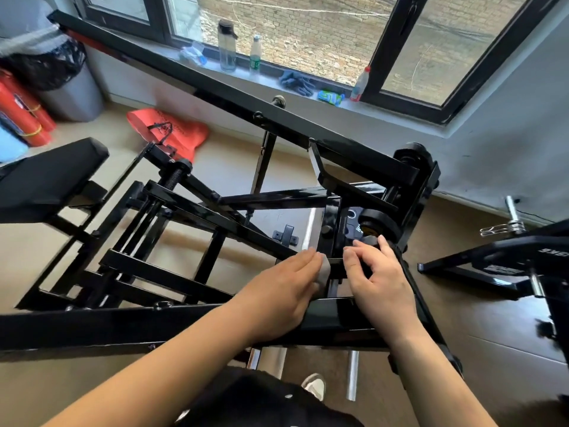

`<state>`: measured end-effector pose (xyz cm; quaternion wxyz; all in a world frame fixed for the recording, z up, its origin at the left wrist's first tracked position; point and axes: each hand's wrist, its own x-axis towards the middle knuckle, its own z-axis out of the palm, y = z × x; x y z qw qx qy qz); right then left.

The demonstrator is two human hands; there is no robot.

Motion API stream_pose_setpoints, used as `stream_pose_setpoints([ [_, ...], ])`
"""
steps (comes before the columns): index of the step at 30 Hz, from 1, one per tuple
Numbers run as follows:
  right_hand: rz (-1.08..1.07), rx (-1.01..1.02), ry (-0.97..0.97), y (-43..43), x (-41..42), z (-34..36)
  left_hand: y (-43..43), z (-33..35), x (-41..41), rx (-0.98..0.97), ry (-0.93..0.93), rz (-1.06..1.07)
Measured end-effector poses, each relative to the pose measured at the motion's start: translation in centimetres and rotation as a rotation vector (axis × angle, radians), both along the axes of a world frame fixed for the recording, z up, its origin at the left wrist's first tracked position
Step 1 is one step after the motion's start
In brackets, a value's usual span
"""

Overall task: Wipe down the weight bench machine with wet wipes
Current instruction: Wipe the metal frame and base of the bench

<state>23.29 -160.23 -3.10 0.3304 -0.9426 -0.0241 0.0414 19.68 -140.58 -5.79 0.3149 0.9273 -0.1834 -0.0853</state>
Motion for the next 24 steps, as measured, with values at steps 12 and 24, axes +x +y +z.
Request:
stream_pose_setpoints([
  [12, 0.128, -0.182, -0.117, 0.3, 0.1, -1.1, -2.3, 0.7, 0.7, -0.222, 0.031, 0.06],
  [24, -0.125, -0.384, -0.283, -1.8, 0.7, 0.4, -1.5, 0.2, 2.7, -0.039, 0.052, -0.01],
])
